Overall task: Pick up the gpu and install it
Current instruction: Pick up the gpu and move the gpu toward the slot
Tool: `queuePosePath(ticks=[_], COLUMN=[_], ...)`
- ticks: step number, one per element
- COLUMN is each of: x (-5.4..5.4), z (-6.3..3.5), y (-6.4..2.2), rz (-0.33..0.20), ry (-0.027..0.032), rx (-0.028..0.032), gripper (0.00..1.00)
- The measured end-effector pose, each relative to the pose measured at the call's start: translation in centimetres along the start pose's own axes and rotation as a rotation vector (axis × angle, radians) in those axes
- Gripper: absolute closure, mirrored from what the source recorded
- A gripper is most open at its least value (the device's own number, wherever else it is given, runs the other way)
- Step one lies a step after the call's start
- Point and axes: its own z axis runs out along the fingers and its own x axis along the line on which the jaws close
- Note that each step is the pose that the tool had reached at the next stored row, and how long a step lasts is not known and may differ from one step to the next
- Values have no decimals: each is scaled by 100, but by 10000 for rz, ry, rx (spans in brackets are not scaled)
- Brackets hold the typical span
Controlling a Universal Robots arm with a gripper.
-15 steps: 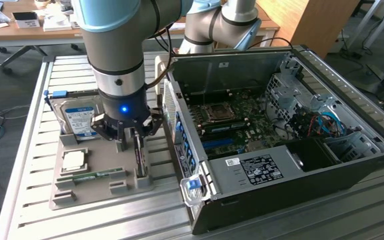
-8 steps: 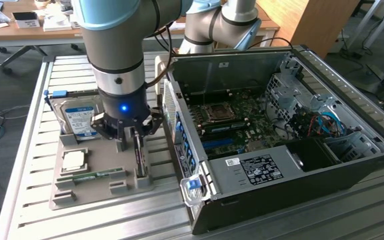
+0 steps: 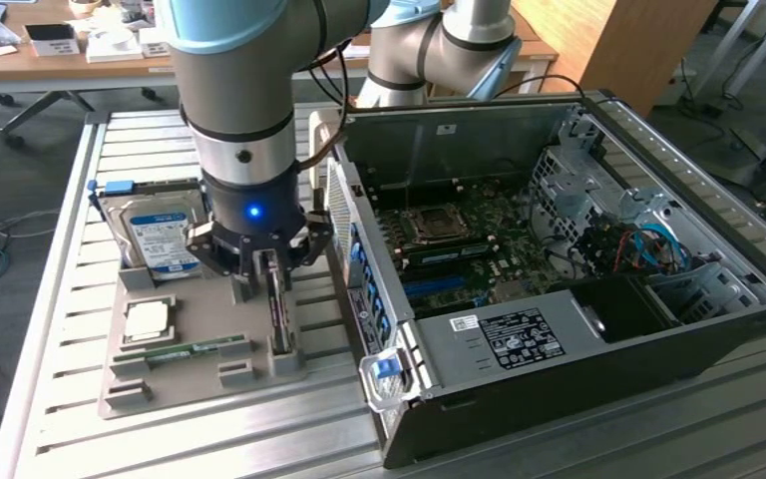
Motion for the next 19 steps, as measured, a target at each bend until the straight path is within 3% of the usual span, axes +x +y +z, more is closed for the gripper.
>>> queuePosePath(ticks=[13, 19], x=[3, 3], z=[175, 188], y=[-7, -8], rz=[2, 1], ry=[0, -1], rx=[0, 5], gripper=[58, 58])
